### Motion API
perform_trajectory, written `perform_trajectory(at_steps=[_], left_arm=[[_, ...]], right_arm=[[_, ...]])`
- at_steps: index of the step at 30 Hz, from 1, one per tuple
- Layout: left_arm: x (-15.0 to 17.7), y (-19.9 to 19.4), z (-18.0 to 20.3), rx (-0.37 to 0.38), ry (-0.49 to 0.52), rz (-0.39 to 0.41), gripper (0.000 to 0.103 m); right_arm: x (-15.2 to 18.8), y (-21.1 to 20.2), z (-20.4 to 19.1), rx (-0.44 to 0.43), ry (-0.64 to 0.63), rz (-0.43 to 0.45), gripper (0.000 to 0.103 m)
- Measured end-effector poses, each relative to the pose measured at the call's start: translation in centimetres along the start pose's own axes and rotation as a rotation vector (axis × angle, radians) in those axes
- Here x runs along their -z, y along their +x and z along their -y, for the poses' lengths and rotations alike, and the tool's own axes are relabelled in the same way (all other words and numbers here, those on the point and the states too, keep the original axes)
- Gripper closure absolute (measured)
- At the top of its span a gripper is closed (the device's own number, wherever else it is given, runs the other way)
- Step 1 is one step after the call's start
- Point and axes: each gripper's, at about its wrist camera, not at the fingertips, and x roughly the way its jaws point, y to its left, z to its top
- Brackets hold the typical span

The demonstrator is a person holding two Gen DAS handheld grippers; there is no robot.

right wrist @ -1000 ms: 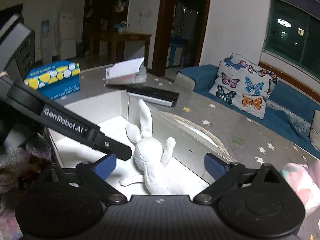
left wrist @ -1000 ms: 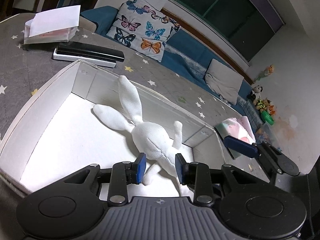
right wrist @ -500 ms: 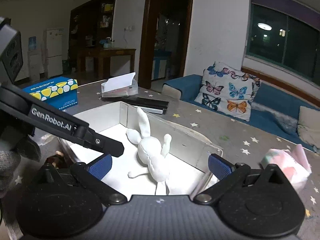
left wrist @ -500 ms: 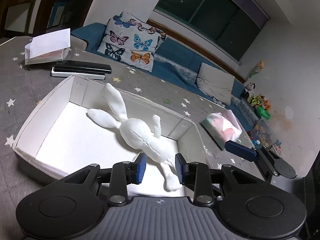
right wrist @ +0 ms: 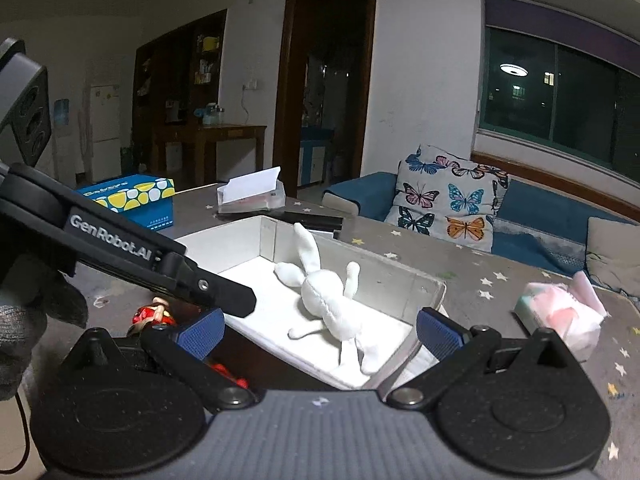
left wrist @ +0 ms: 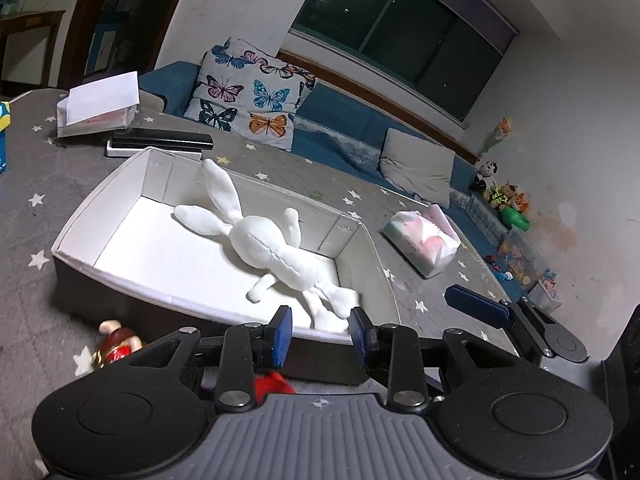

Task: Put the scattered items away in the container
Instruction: 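Open the right gripper to release the bunny and withdraw, then move the right gripper down to the tan peanut toy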

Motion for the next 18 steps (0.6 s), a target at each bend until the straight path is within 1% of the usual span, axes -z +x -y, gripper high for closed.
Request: perform_trajectory(at_steps=[5,13,18], left_arm=[[1.3,-0.8,0.0,0.005,0.019,-0.005,0.069],[3.1,-1.2,0.1,0.014,0.027,-0.041,0.069],[4.0,-1.3,0.5,0.030,0.030,-0.061,0.069]], right_arm=[[1.1,-1.1,-0.4,-0.003,0.030,-0.016,0.000],[3.2,-2.3,-0.3,-0.016,0.082,-0.032,0.000],[4.8,-2.6,-0.2,-0.001,0.097,-0.062,0.000]])
